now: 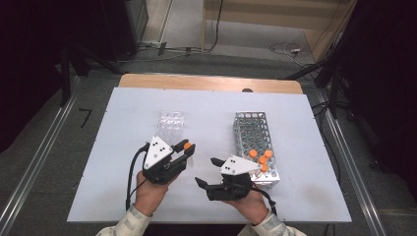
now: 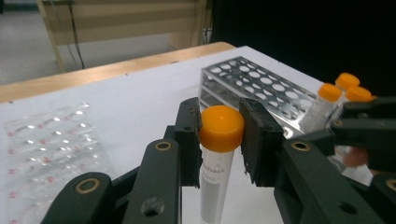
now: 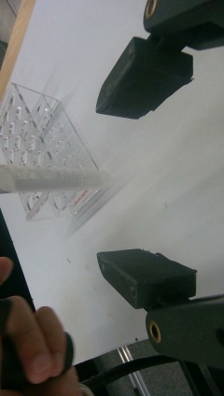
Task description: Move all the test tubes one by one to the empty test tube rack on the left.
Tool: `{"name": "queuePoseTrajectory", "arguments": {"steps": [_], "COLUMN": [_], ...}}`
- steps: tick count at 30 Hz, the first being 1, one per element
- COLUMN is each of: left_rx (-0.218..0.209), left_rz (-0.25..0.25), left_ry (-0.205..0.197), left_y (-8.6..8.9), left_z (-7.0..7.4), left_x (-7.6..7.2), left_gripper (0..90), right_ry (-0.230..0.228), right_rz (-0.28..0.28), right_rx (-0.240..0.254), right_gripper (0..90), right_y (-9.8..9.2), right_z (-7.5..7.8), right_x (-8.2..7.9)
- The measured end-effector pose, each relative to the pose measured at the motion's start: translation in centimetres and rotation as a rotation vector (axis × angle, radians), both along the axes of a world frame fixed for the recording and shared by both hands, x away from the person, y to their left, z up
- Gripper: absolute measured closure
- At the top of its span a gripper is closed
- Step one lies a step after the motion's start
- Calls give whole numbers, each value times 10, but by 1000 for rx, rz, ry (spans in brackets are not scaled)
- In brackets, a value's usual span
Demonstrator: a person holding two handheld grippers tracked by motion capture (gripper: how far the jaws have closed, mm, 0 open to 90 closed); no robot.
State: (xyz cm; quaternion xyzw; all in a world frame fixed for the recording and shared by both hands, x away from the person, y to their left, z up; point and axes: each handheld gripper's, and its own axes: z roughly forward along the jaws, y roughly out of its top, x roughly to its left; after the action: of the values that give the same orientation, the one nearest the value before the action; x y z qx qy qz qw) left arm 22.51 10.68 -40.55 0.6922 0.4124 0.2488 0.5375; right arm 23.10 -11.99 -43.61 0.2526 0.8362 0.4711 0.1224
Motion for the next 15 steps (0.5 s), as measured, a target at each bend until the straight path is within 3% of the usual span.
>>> {"name": "queuePoseTrajectory", "arguments": {"steps": [7, 15], "left_rx": [-18, -22], "left_rz": [54, 127], "left_ry": [-20, -37], "left_y": [17, 38], "left_z": [15, 20], "left_x": [5, 11], "left_gripper": [701, 701], "right_ry": [19, 18], "right_rz": [-8, -11], "right_rx": [3, 7], "right_gripper": [231, 231], "right_y": [-6, -9], "right_z": [-3, -4], "right_x": [-1, -1]}}
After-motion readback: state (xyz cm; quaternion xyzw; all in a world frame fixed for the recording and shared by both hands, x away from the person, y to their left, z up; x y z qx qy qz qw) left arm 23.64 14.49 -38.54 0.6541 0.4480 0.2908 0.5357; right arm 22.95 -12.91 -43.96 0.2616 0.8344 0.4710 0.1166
